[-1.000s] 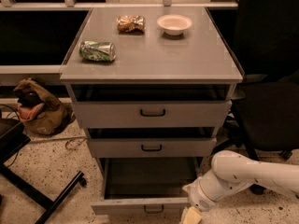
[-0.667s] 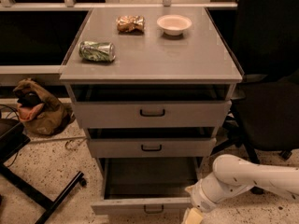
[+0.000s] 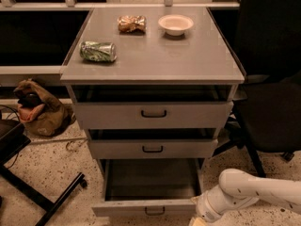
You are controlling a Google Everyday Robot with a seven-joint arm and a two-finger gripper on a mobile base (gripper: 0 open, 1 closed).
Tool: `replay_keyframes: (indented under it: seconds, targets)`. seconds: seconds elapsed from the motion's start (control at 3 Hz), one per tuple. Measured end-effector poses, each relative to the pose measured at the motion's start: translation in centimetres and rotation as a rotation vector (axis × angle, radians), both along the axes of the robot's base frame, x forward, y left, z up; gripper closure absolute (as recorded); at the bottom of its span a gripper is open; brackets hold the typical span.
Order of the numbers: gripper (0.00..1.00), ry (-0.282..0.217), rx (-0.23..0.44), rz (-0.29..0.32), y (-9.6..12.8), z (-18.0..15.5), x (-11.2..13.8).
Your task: Close bottom drawer
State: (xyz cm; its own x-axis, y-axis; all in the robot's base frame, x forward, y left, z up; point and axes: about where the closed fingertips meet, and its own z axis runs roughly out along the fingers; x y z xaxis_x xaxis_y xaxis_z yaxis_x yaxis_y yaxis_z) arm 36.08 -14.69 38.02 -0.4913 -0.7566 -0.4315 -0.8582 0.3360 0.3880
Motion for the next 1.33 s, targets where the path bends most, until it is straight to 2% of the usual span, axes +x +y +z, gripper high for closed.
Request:
replay_keyframes:
  seconds: [0.33,1.0,1.33]
  targets:
    - [0.00,0.016,0.006,0.005,0.4,-1.8,-0.2]
    - [0.00,0.088,0.042,0.017,2.6,-11.7,-0.9]
    - [0.00,0.109,0.059,0.010,3.4,-15.7,-0.9]
